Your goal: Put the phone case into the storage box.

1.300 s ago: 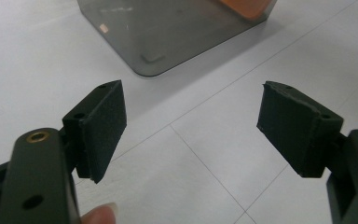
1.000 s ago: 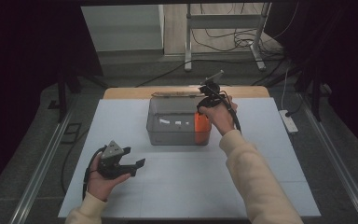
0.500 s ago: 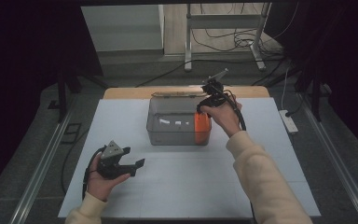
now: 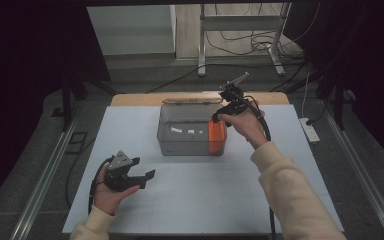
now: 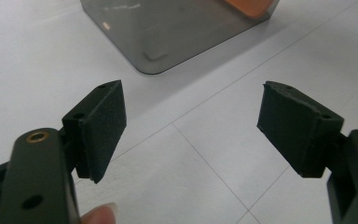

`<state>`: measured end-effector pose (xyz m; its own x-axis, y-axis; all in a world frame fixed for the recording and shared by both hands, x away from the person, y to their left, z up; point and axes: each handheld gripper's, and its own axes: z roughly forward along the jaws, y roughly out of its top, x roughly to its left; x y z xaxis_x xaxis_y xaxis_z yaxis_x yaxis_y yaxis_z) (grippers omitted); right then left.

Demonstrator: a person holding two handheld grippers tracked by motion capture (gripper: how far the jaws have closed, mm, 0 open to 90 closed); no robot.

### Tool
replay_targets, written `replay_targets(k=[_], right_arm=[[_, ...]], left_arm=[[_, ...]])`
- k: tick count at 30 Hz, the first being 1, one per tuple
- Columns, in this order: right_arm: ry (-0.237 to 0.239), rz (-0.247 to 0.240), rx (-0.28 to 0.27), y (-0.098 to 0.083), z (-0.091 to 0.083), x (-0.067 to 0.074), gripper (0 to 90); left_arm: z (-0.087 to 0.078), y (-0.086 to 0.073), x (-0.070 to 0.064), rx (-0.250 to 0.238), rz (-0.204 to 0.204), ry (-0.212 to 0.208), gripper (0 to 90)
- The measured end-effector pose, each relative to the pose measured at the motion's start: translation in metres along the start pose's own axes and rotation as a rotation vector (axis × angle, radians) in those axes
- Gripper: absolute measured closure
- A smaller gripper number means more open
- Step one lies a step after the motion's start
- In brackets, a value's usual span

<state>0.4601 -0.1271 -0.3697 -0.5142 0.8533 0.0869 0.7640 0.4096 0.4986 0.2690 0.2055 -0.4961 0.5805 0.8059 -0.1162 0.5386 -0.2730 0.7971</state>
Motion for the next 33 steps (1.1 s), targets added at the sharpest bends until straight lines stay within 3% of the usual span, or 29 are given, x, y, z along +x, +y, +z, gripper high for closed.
replay_targets(k=[17,24,33], right_arm=[[0.063,-0.1,-0.059,-0.017,-0.016,0.003,33.3],[0.065,-0.126,-0.082,-0.024,-0.022,0.0,33.1],[0.102,-0.159,-0.14,-0.042,-0.024,-0.007,31.3]], left_arm=[[-0.002,-0.002,-0.001,-0.004,-0.008,-0.005,23.2],[-0.003,-0.002,-0.002,-0.01,-0.005,-0.003,23.0],[-0.004,-0.003,-0.002,-0.011,-0.008,-0.006,22.8]])
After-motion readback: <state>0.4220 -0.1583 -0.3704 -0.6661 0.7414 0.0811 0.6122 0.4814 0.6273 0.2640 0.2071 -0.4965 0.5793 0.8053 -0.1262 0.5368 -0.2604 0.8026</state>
